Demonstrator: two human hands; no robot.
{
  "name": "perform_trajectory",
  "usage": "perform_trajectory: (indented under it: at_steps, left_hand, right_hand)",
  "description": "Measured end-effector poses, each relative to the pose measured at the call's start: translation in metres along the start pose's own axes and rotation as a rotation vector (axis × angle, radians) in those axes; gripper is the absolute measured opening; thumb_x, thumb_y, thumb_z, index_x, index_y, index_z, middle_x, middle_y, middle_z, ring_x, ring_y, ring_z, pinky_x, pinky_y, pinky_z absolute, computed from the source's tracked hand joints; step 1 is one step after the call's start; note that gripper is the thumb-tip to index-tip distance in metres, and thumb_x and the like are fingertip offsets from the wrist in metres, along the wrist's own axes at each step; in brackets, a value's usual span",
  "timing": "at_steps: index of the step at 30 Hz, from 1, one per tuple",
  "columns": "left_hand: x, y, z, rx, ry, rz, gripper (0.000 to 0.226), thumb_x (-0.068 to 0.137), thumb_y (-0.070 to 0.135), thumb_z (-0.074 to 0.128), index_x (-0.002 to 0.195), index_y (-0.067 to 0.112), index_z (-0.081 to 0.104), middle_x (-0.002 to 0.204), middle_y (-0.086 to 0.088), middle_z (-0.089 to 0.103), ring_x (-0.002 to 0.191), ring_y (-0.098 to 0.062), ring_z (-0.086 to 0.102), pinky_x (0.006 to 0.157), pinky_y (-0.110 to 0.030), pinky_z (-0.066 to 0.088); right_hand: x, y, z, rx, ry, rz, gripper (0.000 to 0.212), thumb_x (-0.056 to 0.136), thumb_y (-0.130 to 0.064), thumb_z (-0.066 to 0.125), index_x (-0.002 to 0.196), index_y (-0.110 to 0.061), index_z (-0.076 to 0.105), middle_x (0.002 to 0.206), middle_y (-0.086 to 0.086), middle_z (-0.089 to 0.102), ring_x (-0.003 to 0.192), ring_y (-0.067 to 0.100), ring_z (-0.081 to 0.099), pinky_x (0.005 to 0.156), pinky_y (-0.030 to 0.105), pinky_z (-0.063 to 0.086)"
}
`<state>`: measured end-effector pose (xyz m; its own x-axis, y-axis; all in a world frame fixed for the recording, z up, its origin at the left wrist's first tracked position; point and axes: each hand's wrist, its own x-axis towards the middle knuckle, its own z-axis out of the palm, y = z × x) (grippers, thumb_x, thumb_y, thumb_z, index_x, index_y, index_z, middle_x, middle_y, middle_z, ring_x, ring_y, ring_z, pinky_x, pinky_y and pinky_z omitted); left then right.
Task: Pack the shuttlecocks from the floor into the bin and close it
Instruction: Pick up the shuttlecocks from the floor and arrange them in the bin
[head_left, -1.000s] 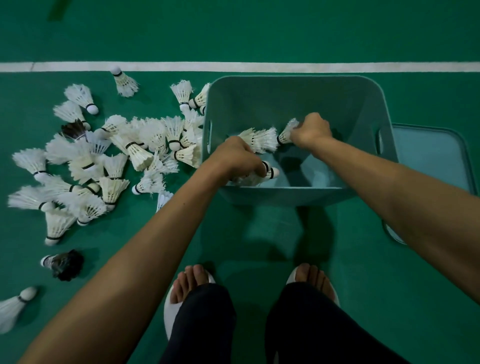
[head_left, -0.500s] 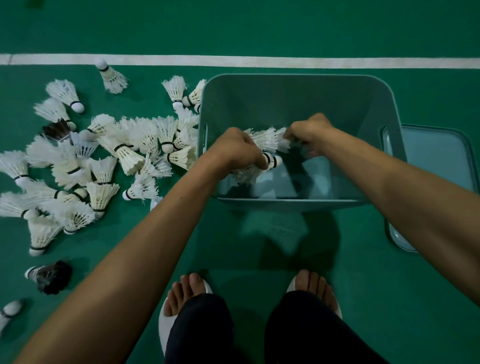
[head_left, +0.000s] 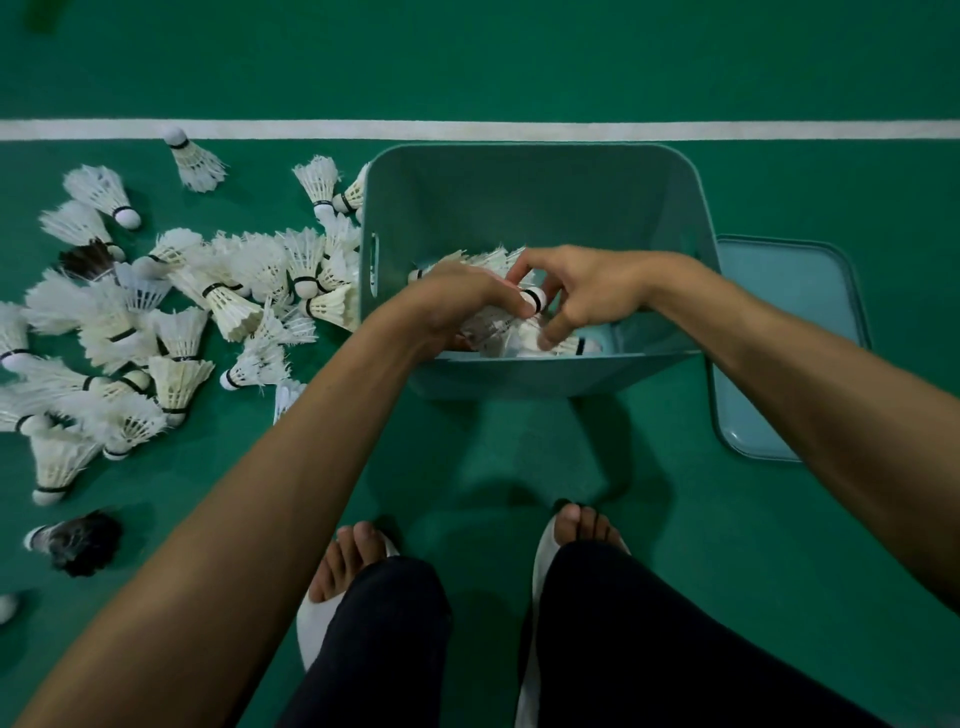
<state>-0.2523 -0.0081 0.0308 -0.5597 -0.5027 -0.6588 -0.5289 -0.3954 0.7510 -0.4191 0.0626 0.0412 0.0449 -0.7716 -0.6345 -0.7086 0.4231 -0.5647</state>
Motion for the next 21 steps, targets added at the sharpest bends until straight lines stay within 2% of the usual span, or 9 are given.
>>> perform_trajectory:
  at_steps: [2,6,8,9,12,14,17,19,21]
  left_hand:
    - [0.005,0.002,-0.003,0.010,0.102,-0.013,0.032,0.077,0.009,0.082,0.105,-0.002,0.072,0.074,-0.006,0.071,0.056,-0.016,0.064,0.055,-0.026,0.052]
    - [0.021,0.008,-0.014,0.029,0.273,-0.035,0.038,0.080,0.021,0.081,0.108,-0.001,0.068,0.091,-0.016,0.075,0.062,-0.025,0.068,0.061,-0.034,0.058]
    - [0.026,0.009,-0.016,0.086,0.341,0.004,0.034,0.078,0.024,0.080,0.100,0.000,0.070,0.089,-0.016,0.072,0.069,-0.025,0.064,0.063,-0.035,0.055]
    - [0.028,0.008,-0.017,0.116,0.378,0.027,0.029,0.077,0.026,0.079,0.091,0.002,0.069,0.084,-0.015,0.069,0.070,-0.024,0.061,0.064,-0.036,0.054]
    - [0.032,0.002,-0.018,0.207,0.484,0.106,0.018,0.080,0.028,0.077,0.077,0.015,0.065,0.070,-0.008,0.057,0.064,-0.019,0.051,0.061,-0.028,0.042]
    - [0.036,-0.001,-0.016,0.290,0.512,0.131,0.023,0.082,0.033,0.077,0.076,0.011,0.072,0.069,-0.009,0.063,0.061,-0.019,0.053,0.060,-0.027,0.044]
    - [0.042,-0.001,-0.009,0.450,0.463,0.115,0.039,0.088,0.043,0.070,0.088,0.004,0.075,0.079,-0.010,0.074,0.067,-0.020,0.065,0.069,-0.031,0.054]
    - [0.047,0.000,-0.007,0.584,0.422,0.071,0.035,0.090,0.044,0.066,0.094,0.010,0.071,0.082,-0.005,0.071,0.078,-0.021,0.068,0.067,-0.033,0.051]
    - [0.053,0.002,-0.008,0.643,0.370,0.025,0.027,0.092,0.036,0.064,0.106,0.013,0.059,0.090,-0.002,0.064,0.085,-0.023,0.064,0.066,-0.033,0.048]
  right_hand:
    - [0.001,0.005,0.002,-0.089,-0.017,0.062,0.057,0.080,-0.011,0.084,0.127,-0.025,0.055,0.105,-0.002,0.065,0.087,0.016,0.064,0.078,0.031,0.053]
    - [0.010,0.023,0.005,-0.133,0.037,0.320,0.037,0.080,-0.011,0.084,0.113,-0.005,0.068,0.098,0.010,0.071,0.068,0.020,0.064,0.055,0.029,0.057]
    - [0.013,0.032,0.000,-0.162,0.214,0.448,0.025,0.081,-0.015,0.084,0.093,-0.001,0.068,0.082,0.012,0.070,0.053,0.019,0.062,0.044,0.025,0.049]
    - [0.017,0.037,-0.003,-0.150,0.362,0.506,0.024,0.082,-0.017,0.082,0.084,-0.002,0.064,0.079,0.011,0.068,0.053,0.020,0.061,0.048,0.026,0.048]
    - [0.033,0.046,-0.012,0.058,0.725,0.587,0.016,0.091,-0.018,0.070,0.088,-0.007,0.058,0.093,0.013,0.062,0.076,0.030,0.060,0.066,0.031,0.046]
    - [0.049,0.048,-0.013,0.250,0.811,0.624,0.012,0.093,-0.018,0.066,0.098,-0.007,0.064,0.100,0.013,0.065,0.088,0.031,0.063,0.071,0.029,0.046]
    - [0.076,0.044,-0.003,0.534,0.827,0.667,0.028,0.085,-0.019,0.072,0.108,-0.003,0.068,0.104,0.006,0.069,0.092,0.027,0.068,0.079,0.027,0.053]
    - [0.096,0.045,0.004,0.732,0.767,0.672,0.034,0.079,-0.016,0.076,0.109,-0.001,0.068,0.103,0.008,0.072,0.089,0.027,0.070,0.083,0.037,0.060]
    - [0.112,0.046,0.008,0.867,0.682,0.617,0.024,0.081,-0.011,0.071,0.102,-0.003,0.064,0.093,0.010,0.069,0.080,0.025,0.067,0.073,0.037,0.062]
